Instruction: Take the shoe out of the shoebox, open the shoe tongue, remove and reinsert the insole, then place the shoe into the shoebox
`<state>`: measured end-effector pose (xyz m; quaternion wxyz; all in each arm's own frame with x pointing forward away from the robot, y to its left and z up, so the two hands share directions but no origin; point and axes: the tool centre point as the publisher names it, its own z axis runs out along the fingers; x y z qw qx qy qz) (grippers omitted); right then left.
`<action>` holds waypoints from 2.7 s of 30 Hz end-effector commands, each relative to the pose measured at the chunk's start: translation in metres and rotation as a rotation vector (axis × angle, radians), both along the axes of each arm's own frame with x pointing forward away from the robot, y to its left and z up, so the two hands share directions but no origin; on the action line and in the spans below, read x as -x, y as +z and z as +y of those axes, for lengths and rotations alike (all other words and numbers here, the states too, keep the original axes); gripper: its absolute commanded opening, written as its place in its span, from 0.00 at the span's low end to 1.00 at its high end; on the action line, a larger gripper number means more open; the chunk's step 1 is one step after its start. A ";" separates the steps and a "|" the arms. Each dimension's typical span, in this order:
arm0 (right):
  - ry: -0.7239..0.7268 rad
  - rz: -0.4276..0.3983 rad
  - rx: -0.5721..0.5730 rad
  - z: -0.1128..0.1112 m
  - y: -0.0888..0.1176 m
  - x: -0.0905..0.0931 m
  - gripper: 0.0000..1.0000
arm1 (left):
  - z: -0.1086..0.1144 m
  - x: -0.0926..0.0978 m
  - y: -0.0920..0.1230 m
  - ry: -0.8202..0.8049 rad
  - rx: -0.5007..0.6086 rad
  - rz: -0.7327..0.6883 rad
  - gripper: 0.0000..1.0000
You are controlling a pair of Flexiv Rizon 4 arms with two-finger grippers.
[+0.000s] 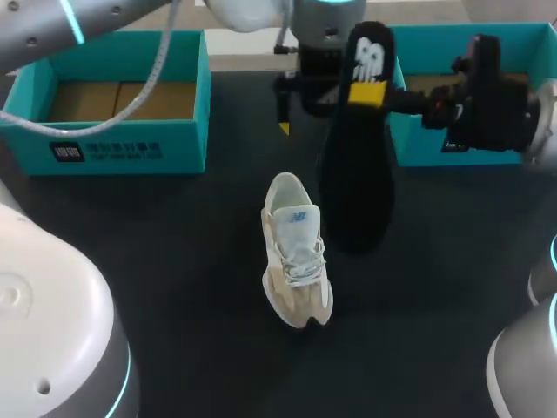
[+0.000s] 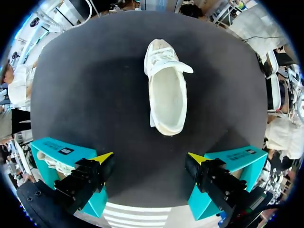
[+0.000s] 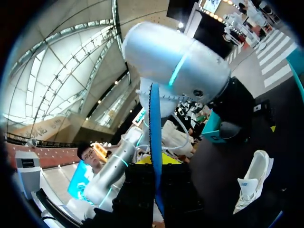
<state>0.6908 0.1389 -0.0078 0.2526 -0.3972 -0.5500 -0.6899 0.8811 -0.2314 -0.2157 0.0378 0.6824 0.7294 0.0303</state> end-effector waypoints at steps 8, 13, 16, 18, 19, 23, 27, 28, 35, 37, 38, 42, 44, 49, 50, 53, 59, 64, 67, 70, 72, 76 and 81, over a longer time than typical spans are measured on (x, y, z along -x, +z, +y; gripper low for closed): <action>0.101 0.092 -0.061 -0.042 -0.026 -0.075 0.00 | 0.030 0.015 0.037 -0.024 0.405 -0.097 1.00; 0.114 0.140 -0.006 -0.050 -0.024 -0.103 0.00 | 0.040 0.016 0.044 -0.059 0.496 -0.110 1.00; 0.079 0.148 0.020 -0.053 -0.022 -0.108 0.00 | 0.042 0.016 0.046 -0.084 0.543 -0.098 1.00; 0.079 0.148 0.020 -0.053 -0.022 -0.108 0.00 | 0.045 0.016 0.047 -0.113 0.568 -0.084 1.00; 0.079 0.148 0.020 -0.053 -0.022 -0.108 0.00 | 0.047 0.017 0.048 -0.123 0.573 -0.081 1.00; 0.079 0.148 0.020 -0.053 -0.022 -0.108 0.00 | 0.057 0.020 0.047 -0.137 0.570 -0.088 1.00; 0.079 0.148 0.020 -0.053 -0.022 -0.108 0.00 | 0.057 0.020 0.047 -0.137 0.570 -0.088 1.00; 0.079 0.148 0.020 -0.053 -0.022 -0.108 0.00 | 0.057 0.020 0.047 -0.137 0.570 -0.088 1.00; 0.079 0.148 0.020 -0.053 -0.022 -0.108 0.00 | 0.057 0.020 0.047 -0.137 0.570 -0.088 1.00; 0.079 0.148 0.020 -0.053 -0.022 -0.108 0.00 | 0.057 0.020 0.047 -0.137 0.570 -0.088 1.00; 0.079 0.148 0.020 -0.053 -0.022 -0.108 0.00 | 0.057 0.020 0.047 -0.137 0.570 -0.088 1.00; 0.045 0.222 -0.006 -0.060 -0.026 -0.133 0.00 | 0.057 0.022 0.043 -0.154 0.698 -0.085 1.00; 0.048 0.269 -0.025 -0.062 -0.028 -0.143 0.00 | 0.058 0.025 0.040 -0.170 0.818 -0.077 1.00; 0.061 0.383 -0.044 -0.061 -0.029 -0.165 0.00 | 0.063 0.028 0.040 -0.154 1.013 -0.088 1.00; 0.057 0.407 -0.049 -0.060 -0.030 -0.168 0.00 | 0.064 0.030 0.041 -0.154 1.041 -0.074 1.00; 0.075 0.460 -0.052 -0.055 -0.035 -0.174 0.00 | 0.065 0.033 0.042 -0.142 1.128 -0.065 1.00; 0.115 0.526 -0.071 -0.041 -0.046 -0.179 0.00 | 0.066 0.035 0.046 -0.092 1.299 -0.020 1.00; 0.133 0.567 -0.090 -0.027 -0.058 -0.181 0.00 | 0.059 0.037 0.058 -0.095 1.414 -0.030 1.00; 0.132 0.591 -0.090 -0.020 -0.063 -0.181 0.00 | 0.053 0.040 0.065 -0.109 1.450 -0.032 1.00; 0.121 0.619 -0.076 -0.017 -0.067 -0.181 0.00 | 0.049 0.045 0.070 -0.126 1.461 -0.038 1.00; 0.118 0.634 -0.073 -0.015 -0.072 -0.183 0.00 | 0.047 0.047 0.073 -0.133 1.475 -0.042 1.00; 0.130 0.657 -0.067 -0.009 -0.078 -0.189 0.00 | 0.042 0.048 0.076 -0.145 1.498 -0.056 1.00; 0.171 0.685 -0.053 0.002 -0.083 -0.195 0.00 | 0.022 0.050 0.079 -0.167 1.543 -0.057 0.98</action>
